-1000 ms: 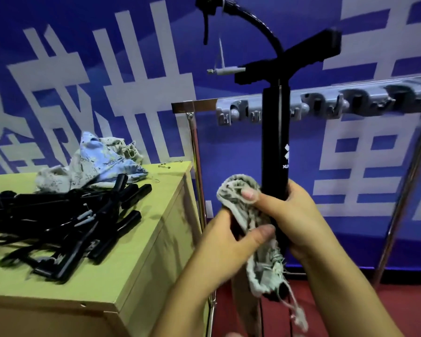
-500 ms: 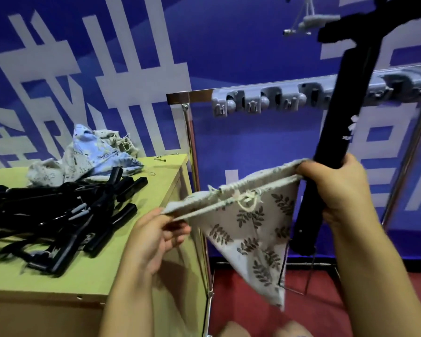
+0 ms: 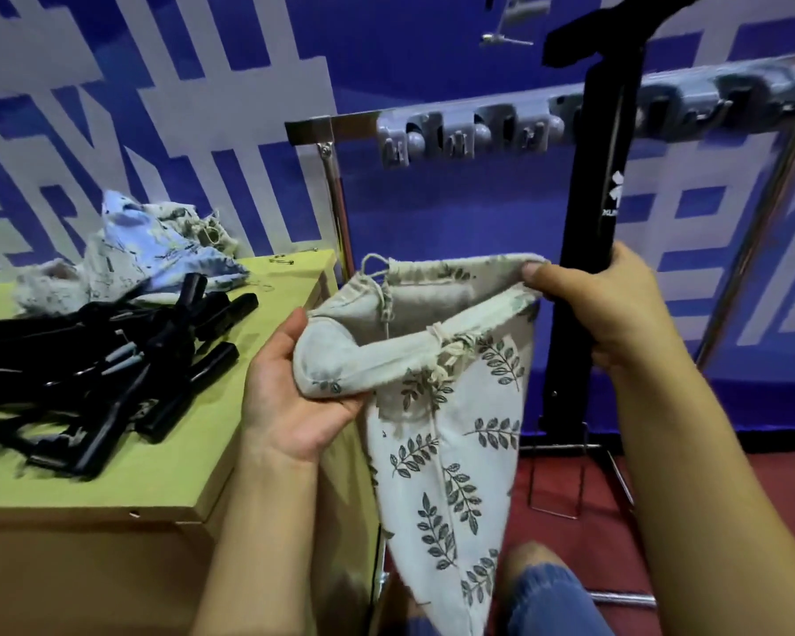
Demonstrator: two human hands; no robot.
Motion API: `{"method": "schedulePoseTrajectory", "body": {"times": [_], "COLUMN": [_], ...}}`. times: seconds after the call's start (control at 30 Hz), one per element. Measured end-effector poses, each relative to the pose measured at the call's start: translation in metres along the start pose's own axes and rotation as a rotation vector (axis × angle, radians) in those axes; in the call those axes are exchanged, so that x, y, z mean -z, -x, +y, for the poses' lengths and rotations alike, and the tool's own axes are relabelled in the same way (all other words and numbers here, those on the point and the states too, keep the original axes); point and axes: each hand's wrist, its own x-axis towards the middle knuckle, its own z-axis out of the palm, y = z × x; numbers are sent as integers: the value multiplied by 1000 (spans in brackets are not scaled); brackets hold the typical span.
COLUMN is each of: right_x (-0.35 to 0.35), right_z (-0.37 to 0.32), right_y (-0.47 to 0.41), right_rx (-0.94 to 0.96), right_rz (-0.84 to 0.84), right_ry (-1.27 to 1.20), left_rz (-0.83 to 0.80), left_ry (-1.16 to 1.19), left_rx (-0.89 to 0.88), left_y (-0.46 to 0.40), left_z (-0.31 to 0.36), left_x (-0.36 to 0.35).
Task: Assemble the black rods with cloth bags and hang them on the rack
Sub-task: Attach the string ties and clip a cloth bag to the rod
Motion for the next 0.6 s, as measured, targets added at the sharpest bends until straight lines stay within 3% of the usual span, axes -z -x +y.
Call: {"method": "schedulePoseTrajectory", "body": {"times": [0.1, 0.27, 0.33, 0.47, 0.6], "right_x": [7, 11, 13, 8, -12], "right_z": [-7, -47, -64, -87, -85], "right_y": [-4, -12, -14, -14, -4], "right_rx": [34, -35, -35, 105, 224], "right_rz": [-7, -60, -138, -272, -210], "right_ry": [5, -454, -600, -709, -689], "left_rz": [-52, -115, -65, -10, -54], "left_ry": [-58, -84, -107, -125, -137], "left_rx": [116, 272, 316, 396, 403], "left_y": [-9, -23, -31, -39, -33], "left_z": [-3, -22, -34, -59, -76], "left_x": [9, 14, 15, 9, -6]}}
